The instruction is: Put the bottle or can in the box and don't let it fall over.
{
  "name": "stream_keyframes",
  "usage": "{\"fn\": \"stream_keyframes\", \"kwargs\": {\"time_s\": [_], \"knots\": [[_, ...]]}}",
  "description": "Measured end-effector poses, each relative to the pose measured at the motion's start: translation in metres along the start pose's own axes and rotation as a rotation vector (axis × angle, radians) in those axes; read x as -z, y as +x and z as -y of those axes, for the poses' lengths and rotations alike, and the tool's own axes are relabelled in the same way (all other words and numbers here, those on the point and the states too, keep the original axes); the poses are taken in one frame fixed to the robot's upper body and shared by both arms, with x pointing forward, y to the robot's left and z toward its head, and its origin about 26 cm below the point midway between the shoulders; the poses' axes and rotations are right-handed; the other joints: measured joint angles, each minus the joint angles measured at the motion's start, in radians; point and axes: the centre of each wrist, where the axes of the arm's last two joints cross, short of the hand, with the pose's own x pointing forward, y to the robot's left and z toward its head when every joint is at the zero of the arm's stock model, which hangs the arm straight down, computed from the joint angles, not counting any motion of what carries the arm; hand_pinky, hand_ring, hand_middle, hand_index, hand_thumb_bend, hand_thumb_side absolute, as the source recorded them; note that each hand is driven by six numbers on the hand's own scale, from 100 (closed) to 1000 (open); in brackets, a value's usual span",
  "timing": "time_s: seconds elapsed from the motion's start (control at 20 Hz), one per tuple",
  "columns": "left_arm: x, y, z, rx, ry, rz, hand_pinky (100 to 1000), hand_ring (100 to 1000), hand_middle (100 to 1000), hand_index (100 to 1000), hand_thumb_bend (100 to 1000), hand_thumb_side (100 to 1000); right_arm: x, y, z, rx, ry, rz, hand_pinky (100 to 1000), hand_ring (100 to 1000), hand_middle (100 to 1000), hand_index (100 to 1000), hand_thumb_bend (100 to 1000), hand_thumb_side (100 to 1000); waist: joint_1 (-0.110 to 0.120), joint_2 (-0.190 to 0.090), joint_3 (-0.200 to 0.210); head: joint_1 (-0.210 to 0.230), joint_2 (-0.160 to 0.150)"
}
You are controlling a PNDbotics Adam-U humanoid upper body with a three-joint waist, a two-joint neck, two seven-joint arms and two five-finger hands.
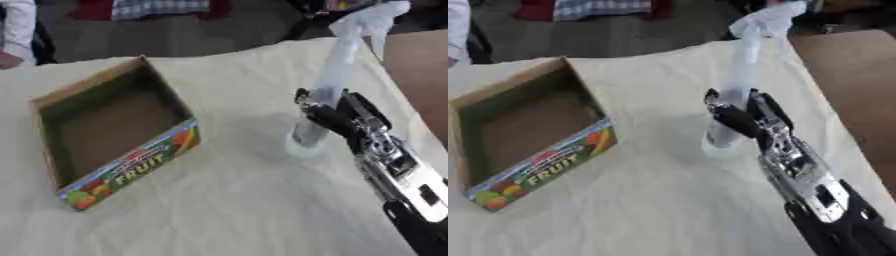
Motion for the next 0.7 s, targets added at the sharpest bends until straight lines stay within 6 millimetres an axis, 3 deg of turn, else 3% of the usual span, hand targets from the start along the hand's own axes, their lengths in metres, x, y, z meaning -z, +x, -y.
{"fn": "stream_keyframes", "kwargs": {"time_s": [0.2, 0.25, 0.3, 0.35, 0.7], "knots": [[0.0002, 0.0001, 0.0002, -0.002, -0.001, 0.001, 1000, 985, 837, 732, 402, 508, 0.0001, -0.0005, -0.0002, 0.005, -0.028, 0.004, 1000, 853, 582, 462, 100, 404, 0.0, 0.0, 0.0, 0.0, 0.0], [0.0003, 0.0002, 0.0003, -0.003, -0.001, 0.002, 1000, 985, 837, 732, 401, 508, 0.0001, -0.0006, -0.0002, 0.006, -0.035, 0.006, 989, 785, 526, 413, 100, 405, 0.0, 0.0, 0.0, 0.0, 0.0], [0.0004, 0.0002, 0.0004, -0.003, -0.002, 0.002, 1000, 985, 837, 732, 399, 508, 0.0001, -0.0008, -0.0002, 0.007, -0.043, 0.006, 984, 750, 521, 416, 100, 400, 0.0, 0.0, 0.0, 0.0, 0.0], [0.0005, 0.0003, 0.0005, -0.004, -0.002, 0.003, 1000, 985, 837, 731, 397, 507, 0.0002, -0.001, -0.0002, 0.007, -0.049, 0.007, 981, 709, 600, 430, 100, 396, 0.0, 0.0, 0.0, 0.0, 0.0], [0.0013, 0.0007, 0.0011, -0.006, -0.003, 0.006, 1000, 985, 837, 730, 391, 508, 0.001, -0.0029, -0.0001, 0.001, -0.101, 0.022, 953, 628, 544, 349, 100, 430, 0.0, 0.0, 0.0, 0.0, 0.0]]}}
